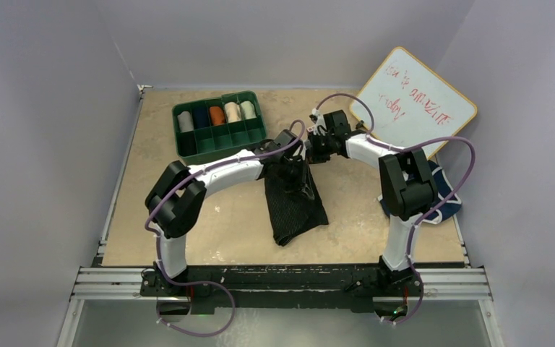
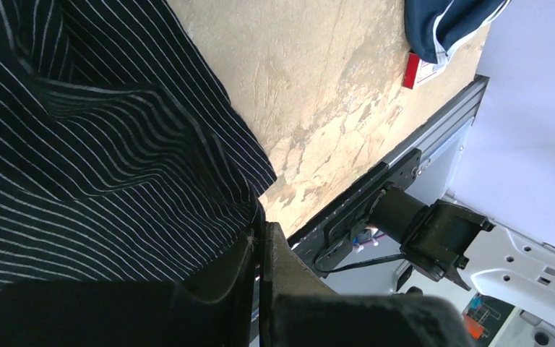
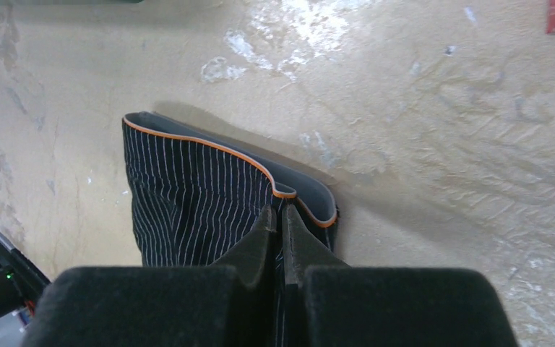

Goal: Roll the underwear
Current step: Fold the underwear at the center of the board.

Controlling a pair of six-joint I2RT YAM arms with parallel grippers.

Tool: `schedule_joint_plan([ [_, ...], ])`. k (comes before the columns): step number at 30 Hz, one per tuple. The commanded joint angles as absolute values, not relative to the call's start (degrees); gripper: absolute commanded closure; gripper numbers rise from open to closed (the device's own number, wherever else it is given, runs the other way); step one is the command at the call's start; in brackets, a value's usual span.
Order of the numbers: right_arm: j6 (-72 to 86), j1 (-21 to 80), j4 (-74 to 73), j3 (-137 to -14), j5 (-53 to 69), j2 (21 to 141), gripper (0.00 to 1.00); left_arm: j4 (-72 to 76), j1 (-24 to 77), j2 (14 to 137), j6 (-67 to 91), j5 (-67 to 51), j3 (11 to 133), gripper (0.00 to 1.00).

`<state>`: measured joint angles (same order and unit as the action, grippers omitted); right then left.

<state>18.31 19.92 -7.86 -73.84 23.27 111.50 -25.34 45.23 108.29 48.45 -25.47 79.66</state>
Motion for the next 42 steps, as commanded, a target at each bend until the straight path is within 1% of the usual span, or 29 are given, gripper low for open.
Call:
schedule_joint_plan([
  [1,16.8,17.9,-7.4,-75.1,23.0,110.8,1.0,-22.4,46.8,110.4,46.7,-28.6,81.9,1.0],
  [7,16.8,16.6,-5.4,-73.6,23.8,109.6,0.99,-22.8,47.8,112.8,45.6,-28.6,82.1,1.0],
  [12,17.0,15.9,-5.7,-74.6,25.5,110.9,0.98,-21.3,48.0,113.4,45.7,-28.4,82.2,1.0],
  [20,18.0,14.8,-6.5,-75.7,21.2,111.3,0.98,-17.8,48.8,114.2,45.6,-31.2,82.8,1.0],
  [27,18.1,14.3,-6.6,-77.0,21.4,111.7,0.97,-17.4,49.1,115.0,45.6,-31.9,82.9,1.0],
  [33,19.5,13.6,-1.8,-73.9,21.1,109.1,0.96,-17.2,49.1,115.7,45.2,-31.6,82.9,1.0],
  [38,20.5,13.4,-1.1,-71.7,15.1,106.5,0.96,-16.5,49.2,116.4,45.3,-31.2,83.1,1.0],
  [42,21.9,13.4,2.2,-69.1,13.9,105.3,0.95,-16.0,49.2,116.7,45.3,-30.5,83.5,1.0],
])
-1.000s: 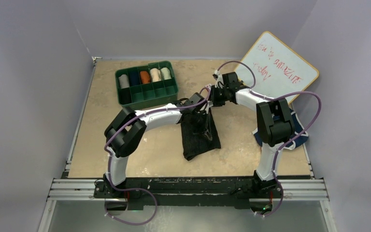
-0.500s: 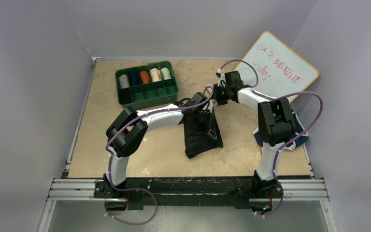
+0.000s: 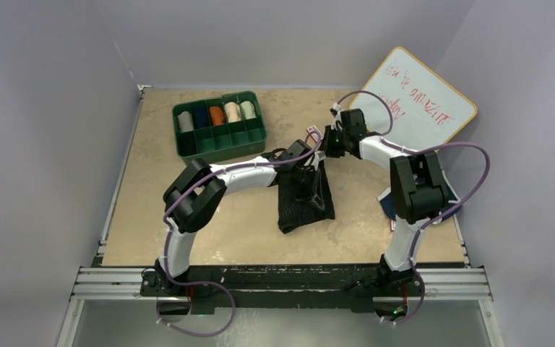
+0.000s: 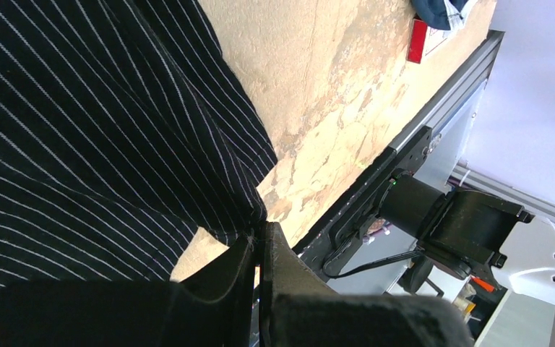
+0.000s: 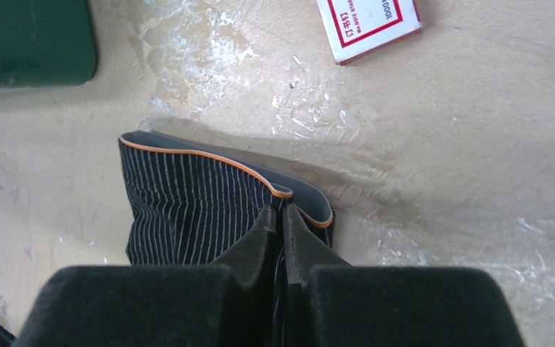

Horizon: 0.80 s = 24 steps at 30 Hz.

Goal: Roll the underwear
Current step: Fold the underwear at the center of the board.

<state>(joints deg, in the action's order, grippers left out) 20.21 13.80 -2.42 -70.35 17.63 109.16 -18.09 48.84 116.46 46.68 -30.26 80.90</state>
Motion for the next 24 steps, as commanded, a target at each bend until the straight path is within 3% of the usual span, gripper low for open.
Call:
schedule_joint_plan([
  [1,21.8,13.4,1.9,-69.0,13.3,105.4,0.95,-16.2,49.2,116.8,45.1,-30.6,83.7,1.0],
  [6,20.0,13.1,1.2,-69.6,11.1,106.0,0.92,-16.4,49.2,117.2,43.9,-31.2,84.1,0.98],
  [10,19.0,11.5,-2.5,-71.4,9.5,106.3,0.87,-16.4,49.2,115.6,42.2,-33.8,84.3,0.77],
  [12,18.4,10.2,-5.1,-72.9,10.1,106.5,0.81,-15.9,49.2,113.3,41.7,-34.1,83.6,0.65],
  [14,17.6,8.8,-6.1,-72.8,10.9,105.5,0.59,-15.8,49.1,111.1,41.0,-34.4,83.0,0.58],
  [17,16.3,8.2,-9.2,-73.6,11.2,104.0,0.5,-17.9,48.8,107.3,39.5,-34.3,81.9,0.55],
  [24,19.3,8.1,-14.5,-70.2,15.6,99.2,0.48,-20.1,43.3,91.2,41.0,-24.0,67.7,0.53],
])
